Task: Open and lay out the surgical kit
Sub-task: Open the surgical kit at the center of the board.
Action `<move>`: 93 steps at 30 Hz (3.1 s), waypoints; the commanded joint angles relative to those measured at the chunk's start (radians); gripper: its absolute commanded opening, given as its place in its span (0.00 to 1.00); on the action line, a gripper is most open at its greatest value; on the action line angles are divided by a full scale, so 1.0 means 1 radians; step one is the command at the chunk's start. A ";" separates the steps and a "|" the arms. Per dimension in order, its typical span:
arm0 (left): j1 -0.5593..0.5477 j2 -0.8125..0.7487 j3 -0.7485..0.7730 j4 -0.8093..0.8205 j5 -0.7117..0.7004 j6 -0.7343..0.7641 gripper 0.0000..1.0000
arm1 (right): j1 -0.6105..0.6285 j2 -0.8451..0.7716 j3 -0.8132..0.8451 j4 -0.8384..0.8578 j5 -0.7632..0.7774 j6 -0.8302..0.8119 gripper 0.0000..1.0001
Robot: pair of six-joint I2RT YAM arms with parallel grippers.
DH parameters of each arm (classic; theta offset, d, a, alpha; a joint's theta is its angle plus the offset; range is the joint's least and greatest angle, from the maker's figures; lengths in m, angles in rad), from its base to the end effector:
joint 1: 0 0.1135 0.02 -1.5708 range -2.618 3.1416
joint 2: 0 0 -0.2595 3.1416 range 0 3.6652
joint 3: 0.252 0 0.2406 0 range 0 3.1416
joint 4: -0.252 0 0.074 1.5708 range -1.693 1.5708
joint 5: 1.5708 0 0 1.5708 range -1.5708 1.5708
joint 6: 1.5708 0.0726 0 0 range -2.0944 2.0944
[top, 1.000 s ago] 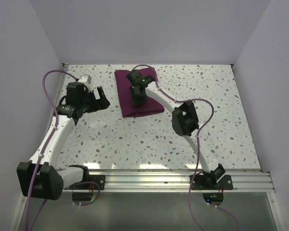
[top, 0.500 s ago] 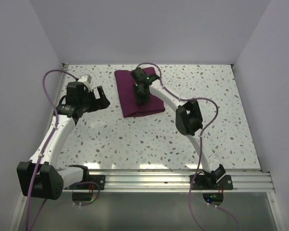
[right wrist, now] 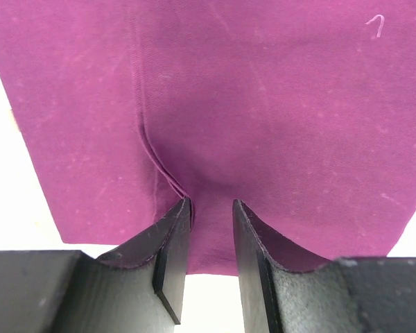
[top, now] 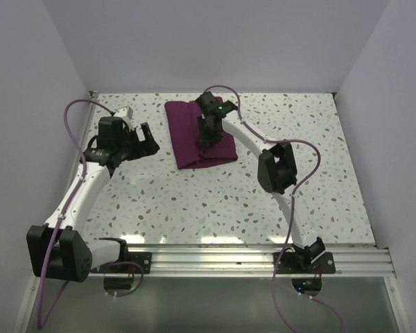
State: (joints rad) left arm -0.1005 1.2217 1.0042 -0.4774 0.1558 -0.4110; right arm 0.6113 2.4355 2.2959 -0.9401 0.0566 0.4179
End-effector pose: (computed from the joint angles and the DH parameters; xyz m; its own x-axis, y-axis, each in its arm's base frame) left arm 0.2811 -0.0397 0.2723 -0.6710 -0.3290 -0.6645 -0.0549 0.9158 -0.3980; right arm 0.4328 0.2983 0.1797 -0.8837 -0.1245 -0.4513 -0.2107 0.9666 0.1458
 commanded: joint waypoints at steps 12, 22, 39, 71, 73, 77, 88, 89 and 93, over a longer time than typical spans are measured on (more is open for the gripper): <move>-0.004 0.041 0.043 0.069 0.018 -0.017 1.00 | 0.044 0.023 0.036 0.055 -0.112 0.031 0.00; -0.030 0.107 0.097 0.085 0.030 -0.009 1.00 | -0.085 -0.120 0.002 0.037 -0.009 0.016 0.00; -0.364 0.548 0.512 -0.038 -0.169 0.061 0.99 | -0.352 -0.386 -0.545 0.077 0.290 0.024 0.00; -0.591 0.992 0.767 -0.162 -0.516 0.069 0.75 | -0.530 -0.578 -0.532 -0.117 0.381 0.087 0.98; -0.617 1.007 0.784 -0.159 -0.522 0.074 0.79 | -0.528 -0.585 -0.532 -0.120 0.379 0.087 0.98; -0.628 1.035 0.823 -0.161 -0.544 0.077 0.78 | -0.530 -0.596 -0.533 -0.126 0.381 0.082 0.98; -0.628 1.072 0.884 -0.182 -0.605 0.087 0.49 | -0.532 -0.618 -0.550 -0.120 0.362 0.075 0.96; -0.627 1.072 0.892 -0.187 -0.613 0.092 0.37 | -0.530 -0.615 -0.549 -0.120 0.361 0.075 0.95; -0.624 1.066 0.939 -0.210 -0.628 0.097 0.06 | -0.528 -0.604 -0.520 -0.124 0.341 0.068 0.92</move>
State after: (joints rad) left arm -0.7223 2.2799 1.8748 -0.6952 -0.4530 -0.3218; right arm 0.0811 1.8755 1.7458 -1.0512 0.4221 0.4965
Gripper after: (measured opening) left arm 0.142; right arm 0.930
